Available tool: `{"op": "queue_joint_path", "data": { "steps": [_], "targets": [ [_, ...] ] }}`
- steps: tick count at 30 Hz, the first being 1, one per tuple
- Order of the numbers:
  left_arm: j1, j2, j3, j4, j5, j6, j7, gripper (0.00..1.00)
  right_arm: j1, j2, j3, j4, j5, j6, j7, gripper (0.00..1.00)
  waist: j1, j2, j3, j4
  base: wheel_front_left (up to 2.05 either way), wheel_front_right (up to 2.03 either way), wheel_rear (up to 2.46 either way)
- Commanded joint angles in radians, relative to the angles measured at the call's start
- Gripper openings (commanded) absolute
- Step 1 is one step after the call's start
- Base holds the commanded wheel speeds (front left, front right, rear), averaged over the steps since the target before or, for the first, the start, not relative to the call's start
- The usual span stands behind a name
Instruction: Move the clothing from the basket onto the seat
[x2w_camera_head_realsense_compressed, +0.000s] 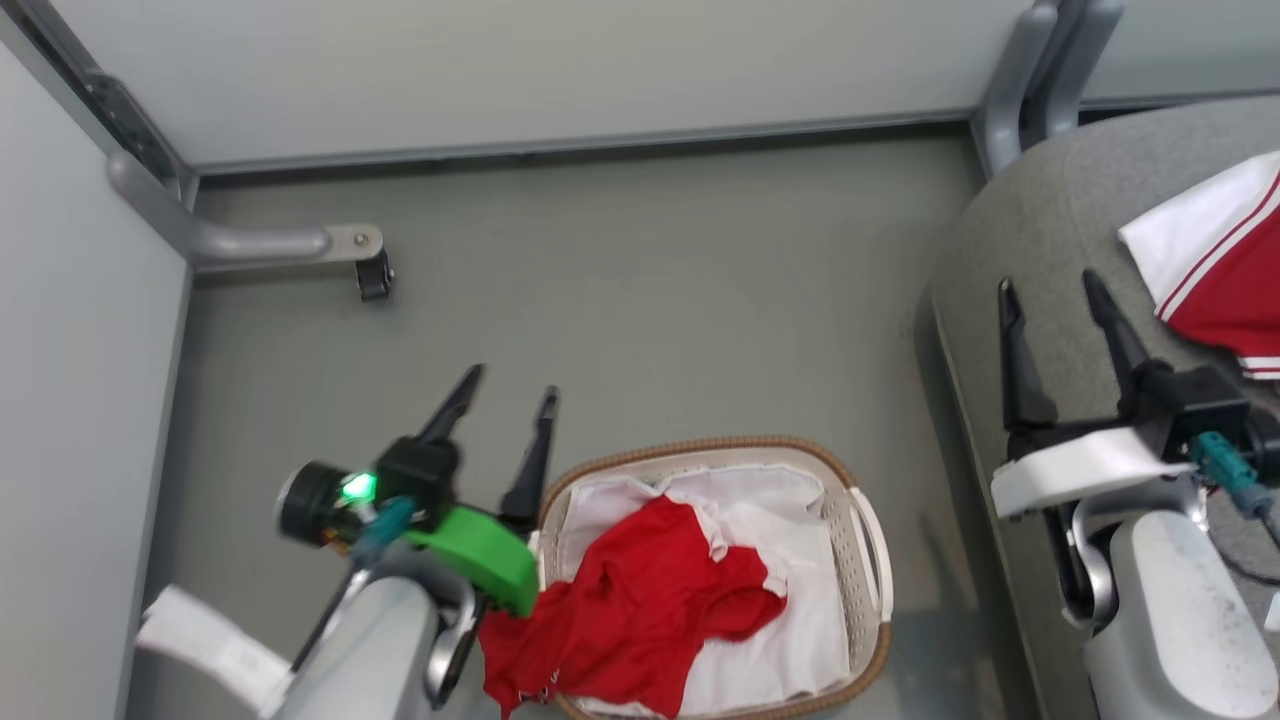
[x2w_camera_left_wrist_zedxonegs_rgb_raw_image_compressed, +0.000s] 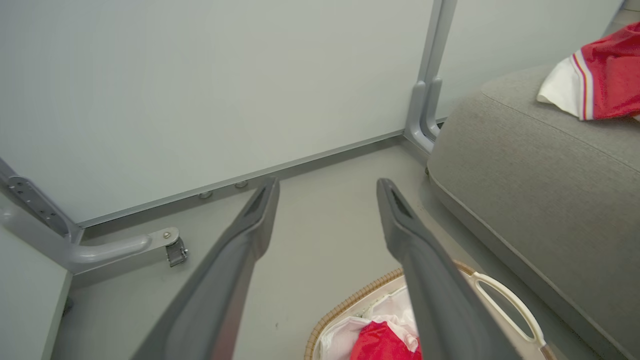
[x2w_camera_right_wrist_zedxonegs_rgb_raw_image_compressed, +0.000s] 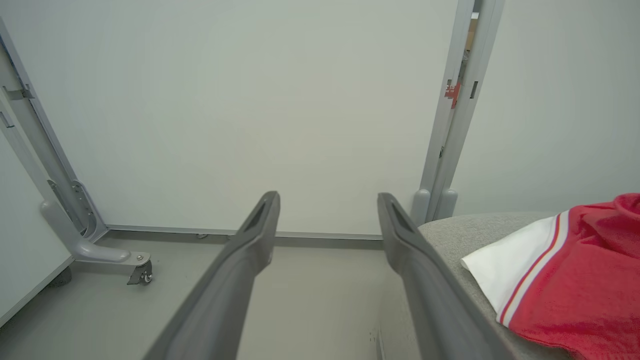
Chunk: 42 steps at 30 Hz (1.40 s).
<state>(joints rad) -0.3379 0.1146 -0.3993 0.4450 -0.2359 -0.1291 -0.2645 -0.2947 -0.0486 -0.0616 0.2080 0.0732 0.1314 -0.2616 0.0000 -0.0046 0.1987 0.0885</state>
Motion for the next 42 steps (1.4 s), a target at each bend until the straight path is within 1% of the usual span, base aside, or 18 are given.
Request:
{"op": "queue_joint_path", "data": {
  "steps": [1,4,11,15,23,31,42],
  "targets": [
    [-0.046,0.006,-0.049,0.04,0.012,-0.003,0.0,1.0,-0.022,-0.004,-0.012,-0.014,-0.018,-0.001,-0.005,1.0,0.0,0.0046,0.109,0.002,0.0,0.0,0.0],
    [-0.154,-0.002,-0.151,0.136,0.01,-0.001,0.0,1.0,-0.067,-0.004,-0.031,-0.044,-0.046,-0.001,-0.005,1.0,0.0,0.0046,0.192,-0.002,0.0,0.0,0.0],
    [-0.334,-0.036,-0.358,0.384,-0.004,-0.001,0.004,1.0,-0.155,-0.004,-0.054,-0.099,-0.079,-0.001,-0.005,1.0,0.0,0.0046,0.361,-0.027,0.0,0.0,0.0],
    [-0.412,-0.047,-0.448,0.503,-0.004,-0.001,0.024,1.0,-0.206,-0.003,-0.045,-0.123,-0.092,-0.001,-0.005,1.0,0.0,0.0046,0.445,-0.05,0.0,0.0,0.0],
    [-0.511,-0.056,-0.604,0.664,-0.02,-0.001,0.103,1.0,-0.3,-0.003,0.001,-0.164,-0.084,-0.001,-0.005,1.0,0.0,0.0046,0.587,-0.104,0.0,0.0,0.0],
    [-0.581,-0.054,-0.696,0.769,-0.029,-0.001,0.166,1.0,-0.367,-0.003,0.041,-0.188,-0.067,-0.001,-0.005,1.0,0.0,0.0046,0.679,-0.138,0.0,0.0,0.0],
    [-0.616,-0.034,-0.727,0.832,-0.036,0.0,0.263,1.0,-0.408,-0.003,0.077,-0.198,-0.041,-0.001,-0.005,1.0,0.0,0.0046,0.727,-0.166,0.0,0.0,0.0]
  ]
}}
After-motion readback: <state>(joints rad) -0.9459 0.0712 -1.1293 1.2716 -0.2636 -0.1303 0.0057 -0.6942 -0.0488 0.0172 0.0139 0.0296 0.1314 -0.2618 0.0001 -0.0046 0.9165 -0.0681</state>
